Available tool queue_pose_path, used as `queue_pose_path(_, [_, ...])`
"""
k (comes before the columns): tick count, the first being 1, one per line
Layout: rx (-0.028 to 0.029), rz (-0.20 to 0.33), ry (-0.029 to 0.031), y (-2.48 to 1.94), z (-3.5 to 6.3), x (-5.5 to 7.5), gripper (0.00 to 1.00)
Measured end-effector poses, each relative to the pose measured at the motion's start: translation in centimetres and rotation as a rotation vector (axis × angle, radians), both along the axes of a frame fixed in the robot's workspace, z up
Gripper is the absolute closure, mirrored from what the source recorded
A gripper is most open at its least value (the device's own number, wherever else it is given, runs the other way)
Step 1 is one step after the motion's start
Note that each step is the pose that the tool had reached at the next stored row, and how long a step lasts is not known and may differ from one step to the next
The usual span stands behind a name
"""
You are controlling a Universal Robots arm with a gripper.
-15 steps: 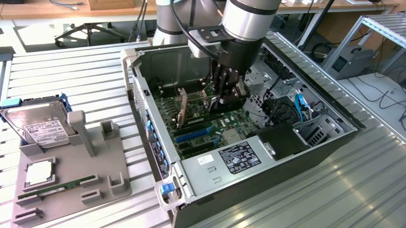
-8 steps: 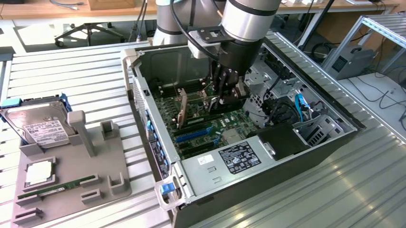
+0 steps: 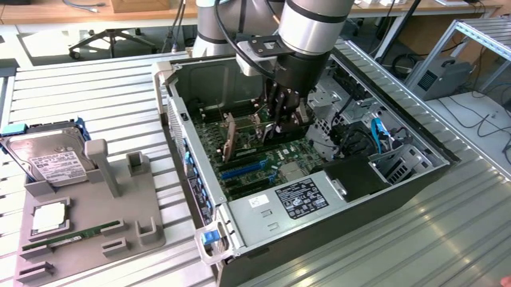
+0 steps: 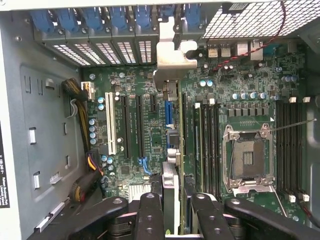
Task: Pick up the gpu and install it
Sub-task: 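Insert the gpu into the slot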
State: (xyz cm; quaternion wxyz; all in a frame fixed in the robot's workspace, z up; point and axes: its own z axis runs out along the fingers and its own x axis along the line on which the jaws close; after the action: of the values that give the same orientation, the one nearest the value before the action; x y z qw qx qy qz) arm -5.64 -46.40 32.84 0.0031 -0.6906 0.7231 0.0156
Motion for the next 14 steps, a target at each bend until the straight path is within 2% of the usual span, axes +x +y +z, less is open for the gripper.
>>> queue_pose_path(5, [-0.0001, 0.0, 0.0, -0.02, -0.55, 0.0, 0.73])
queue_pose_path(14, [-0.0003, 0.0, 0.0001, -0.02, -0.88, -0.35, 0.73])
